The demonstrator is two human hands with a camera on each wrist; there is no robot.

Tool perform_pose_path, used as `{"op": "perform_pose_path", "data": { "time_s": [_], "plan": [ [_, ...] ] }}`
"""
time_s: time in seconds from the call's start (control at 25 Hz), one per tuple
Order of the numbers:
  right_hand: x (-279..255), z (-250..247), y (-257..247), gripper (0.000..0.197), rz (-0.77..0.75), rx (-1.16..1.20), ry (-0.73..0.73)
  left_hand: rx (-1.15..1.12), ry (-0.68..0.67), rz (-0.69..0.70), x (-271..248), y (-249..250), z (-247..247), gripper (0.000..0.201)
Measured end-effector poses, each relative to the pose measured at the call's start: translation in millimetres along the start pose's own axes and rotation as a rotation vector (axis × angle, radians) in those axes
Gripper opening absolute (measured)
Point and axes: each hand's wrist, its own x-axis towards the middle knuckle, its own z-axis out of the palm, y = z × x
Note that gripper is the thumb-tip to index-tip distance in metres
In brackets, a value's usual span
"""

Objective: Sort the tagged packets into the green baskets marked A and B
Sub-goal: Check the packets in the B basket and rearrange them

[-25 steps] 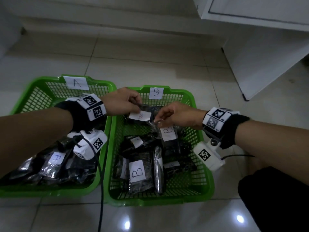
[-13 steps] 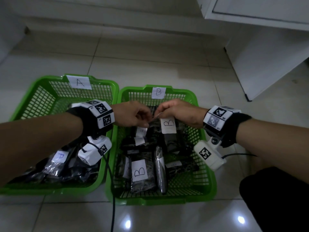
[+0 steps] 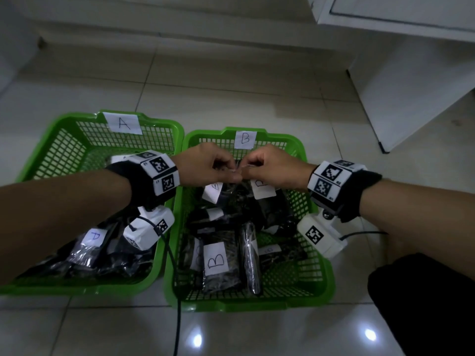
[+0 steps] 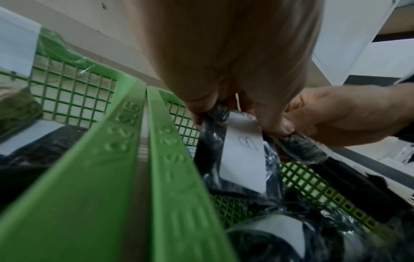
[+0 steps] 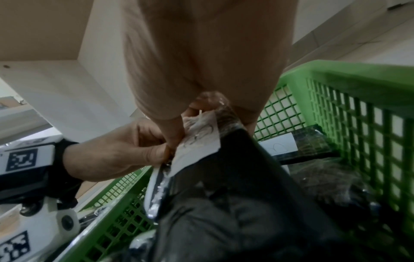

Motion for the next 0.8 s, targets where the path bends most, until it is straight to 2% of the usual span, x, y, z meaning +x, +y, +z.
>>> {"op": "perform_pose_path", "data": {
  "time_s": [0.12,0.24,0.48,0.8],
  "plan": [
    [0.2,-2.7,1.5,0.012,-0.030,-0.071,-0.087,0.072,0.016,0.062,0.1,1.3,-5.0,0.011],
    [-0.1,-2.8,0.0,0.018,-0.056,-0.123,-0.138,0.122,-0.060,0.076,0.6,4.0,-10.0,0.005],
    [0.4,2.3,-6.3,0.021,-0.122,-0.207,-0.118,0.164,0.038,-0.019,3.4,6.9,-13.3,0.007],
    [3.1,-4.7,-8.4,0.032,-0.033,-0.238,-0.074,0.217,-0.042,-0.041,9.3,16.5,-19.0,0.011]
  ]
}}
